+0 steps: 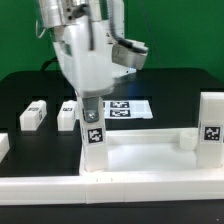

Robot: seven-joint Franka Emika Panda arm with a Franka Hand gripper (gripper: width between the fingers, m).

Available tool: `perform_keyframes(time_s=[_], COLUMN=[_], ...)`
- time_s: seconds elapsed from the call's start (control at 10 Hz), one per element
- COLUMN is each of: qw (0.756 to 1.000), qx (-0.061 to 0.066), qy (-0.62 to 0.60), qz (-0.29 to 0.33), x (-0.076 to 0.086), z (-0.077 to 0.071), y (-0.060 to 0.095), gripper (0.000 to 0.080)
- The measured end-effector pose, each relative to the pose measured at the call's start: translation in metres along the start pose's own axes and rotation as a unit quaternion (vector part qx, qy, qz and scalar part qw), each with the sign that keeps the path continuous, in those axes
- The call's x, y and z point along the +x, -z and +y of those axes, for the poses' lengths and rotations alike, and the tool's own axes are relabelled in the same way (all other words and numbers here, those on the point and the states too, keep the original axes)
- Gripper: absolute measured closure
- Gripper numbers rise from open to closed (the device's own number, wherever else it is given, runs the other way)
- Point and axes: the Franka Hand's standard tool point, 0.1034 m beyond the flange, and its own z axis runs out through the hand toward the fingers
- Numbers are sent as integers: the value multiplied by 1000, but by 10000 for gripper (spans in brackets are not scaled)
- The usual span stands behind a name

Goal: Assemble desk

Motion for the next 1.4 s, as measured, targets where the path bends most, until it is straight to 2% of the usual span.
perform_keyframes(time_s=[0.3,0.4,0.5,0.6,0.7,1.0,1.3,1.4], qw=[996,997,998,999,993,973,938,894], qx=[-4,-5,-5,-4,-6,-7,-6,-26], qy=[-88,-76,-60,31,114,232,347,447], qz=[-7,-7,-7,-10,-15,-16,-16,0], x=[-4,-4,-5,-7,-10,-11,-11,-13], z=[0,0,0,-2,-2,0,0,0], y=[0,0,0,1,0,-2,-2,-1], gripper=[509,403,232,232,164,151,151,151])
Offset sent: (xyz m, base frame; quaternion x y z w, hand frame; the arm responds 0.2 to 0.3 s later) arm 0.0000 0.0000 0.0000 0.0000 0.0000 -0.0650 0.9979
